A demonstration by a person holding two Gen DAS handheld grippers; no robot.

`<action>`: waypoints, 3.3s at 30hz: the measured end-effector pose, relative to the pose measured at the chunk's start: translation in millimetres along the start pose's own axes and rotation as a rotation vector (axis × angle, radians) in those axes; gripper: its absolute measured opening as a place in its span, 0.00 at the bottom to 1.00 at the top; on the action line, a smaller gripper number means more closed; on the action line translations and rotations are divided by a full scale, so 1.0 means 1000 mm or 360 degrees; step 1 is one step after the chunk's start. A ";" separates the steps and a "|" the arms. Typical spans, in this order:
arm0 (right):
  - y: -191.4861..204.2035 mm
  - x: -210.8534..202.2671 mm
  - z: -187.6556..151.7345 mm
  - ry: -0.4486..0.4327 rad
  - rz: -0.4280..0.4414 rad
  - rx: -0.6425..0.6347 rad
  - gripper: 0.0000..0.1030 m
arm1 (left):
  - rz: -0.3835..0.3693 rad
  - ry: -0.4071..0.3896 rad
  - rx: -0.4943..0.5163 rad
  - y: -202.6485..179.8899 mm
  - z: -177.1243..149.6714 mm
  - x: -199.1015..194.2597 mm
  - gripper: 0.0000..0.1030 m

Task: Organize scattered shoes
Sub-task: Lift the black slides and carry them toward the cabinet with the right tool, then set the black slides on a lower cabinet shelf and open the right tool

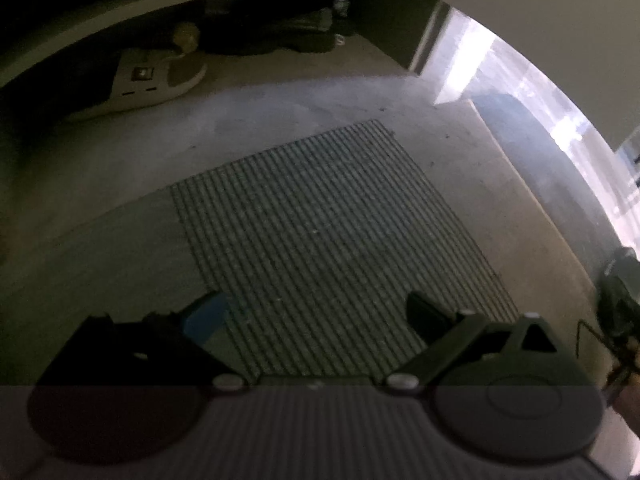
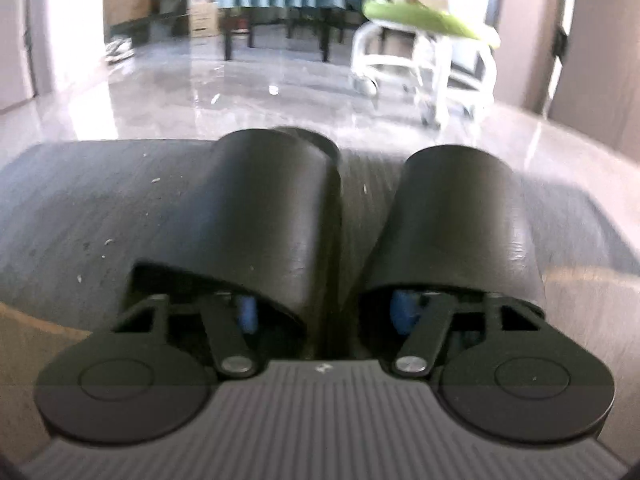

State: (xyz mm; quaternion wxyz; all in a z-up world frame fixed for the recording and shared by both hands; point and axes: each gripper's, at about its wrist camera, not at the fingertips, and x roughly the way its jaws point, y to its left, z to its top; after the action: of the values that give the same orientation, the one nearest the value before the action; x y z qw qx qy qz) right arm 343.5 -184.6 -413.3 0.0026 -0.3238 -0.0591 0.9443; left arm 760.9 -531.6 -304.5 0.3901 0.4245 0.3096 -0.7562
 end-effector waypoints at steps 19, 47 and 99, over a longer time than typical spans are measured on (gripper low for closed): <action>0.033 -0.116 0.021 -0.0126 0.0882 -0.0666 0.28 | -0.0007 -0.0042 -0.0052 -0.005 0.007 -0.001 0.95; 0.107 -0.163 -0.099 0.0154 0.1726 -0.1249 0.56 | 0.0120 -0.0128 -0.0015 0.000 0.003 -0.013 0.95; 0.269 -0.236 -0.004 0.0551 0.2569 -0.0484 0.27 | 0.0384 -0.0080 -0.0118 0.070 -0.036 -0.043 0.95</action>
State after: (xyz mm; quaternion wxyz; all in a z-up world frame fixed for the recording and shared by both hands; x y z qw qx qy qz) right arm 541.3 -461.2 -302.7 -0.7086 -0.4038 0.0653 0.5749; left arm 849.4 -524.2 -291.8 0.5014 0.4249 0.2741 -0.7021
